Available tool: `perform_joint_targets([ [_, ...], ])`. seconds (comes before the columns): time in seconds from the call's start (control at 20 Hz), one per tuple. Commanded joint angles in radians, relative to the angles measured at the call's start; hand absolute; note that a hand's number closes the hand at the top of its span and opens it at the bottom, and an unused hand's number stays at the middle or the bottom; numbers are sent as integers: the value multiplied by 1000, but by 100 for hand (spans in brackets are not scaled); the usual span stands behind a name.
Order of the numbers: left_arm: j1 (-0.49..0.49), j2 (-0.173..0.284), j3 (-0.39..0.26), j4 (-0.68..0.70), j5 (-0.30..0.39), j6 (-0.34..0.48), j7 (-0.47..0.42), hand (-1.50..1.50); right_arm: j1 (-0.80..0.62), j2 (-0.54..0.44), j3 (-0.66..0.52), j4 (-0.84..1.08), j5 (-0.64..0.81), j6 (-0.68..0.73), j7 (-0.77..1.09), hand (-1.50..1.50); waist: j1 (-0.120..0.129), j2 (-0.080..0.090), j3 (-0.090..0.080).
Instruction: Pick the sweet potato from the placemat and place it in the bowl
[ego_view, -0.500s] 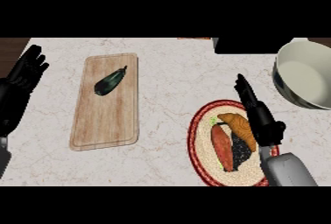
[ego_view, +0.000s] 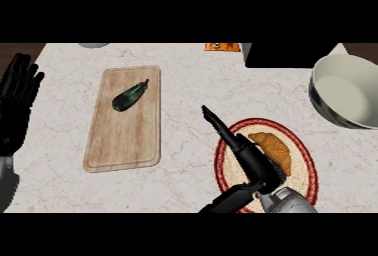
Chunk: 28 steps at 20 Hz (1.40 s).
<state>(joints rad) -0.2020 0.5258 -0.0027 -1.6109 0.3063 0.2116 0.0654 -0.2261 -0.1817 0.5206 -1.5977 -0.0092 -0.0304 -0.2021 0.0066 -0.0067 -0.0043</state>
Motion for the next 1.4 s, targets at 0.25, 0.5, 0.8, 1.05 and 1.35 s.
perform_joint_targets([
  [0.25,42,-68,40,52,-5,-16,-117,0,299,-198,143,-417,249,-72,-53,-150,-20,1,3],
  [0.5,44,-74,56,86,1,-23,-130,0,299,-393,-1,-557,319,-16,72,-150,-27,1,2],
  [0.8,-12,-79,57,103,-4,-20,-109,0,269,-594,-140,-690,274,177,352,-150,-25,5,1],
  [1.05,-40,-72,63,124,-4,-37,-103,0,204,-738,-165,-726,190,392,483,-150,-10,8,2],
  [1.35,-32,-79,73,139,-14,-67,-130,0,148,-781,-144,-698,188,549,539,-150,0,8,3],
])
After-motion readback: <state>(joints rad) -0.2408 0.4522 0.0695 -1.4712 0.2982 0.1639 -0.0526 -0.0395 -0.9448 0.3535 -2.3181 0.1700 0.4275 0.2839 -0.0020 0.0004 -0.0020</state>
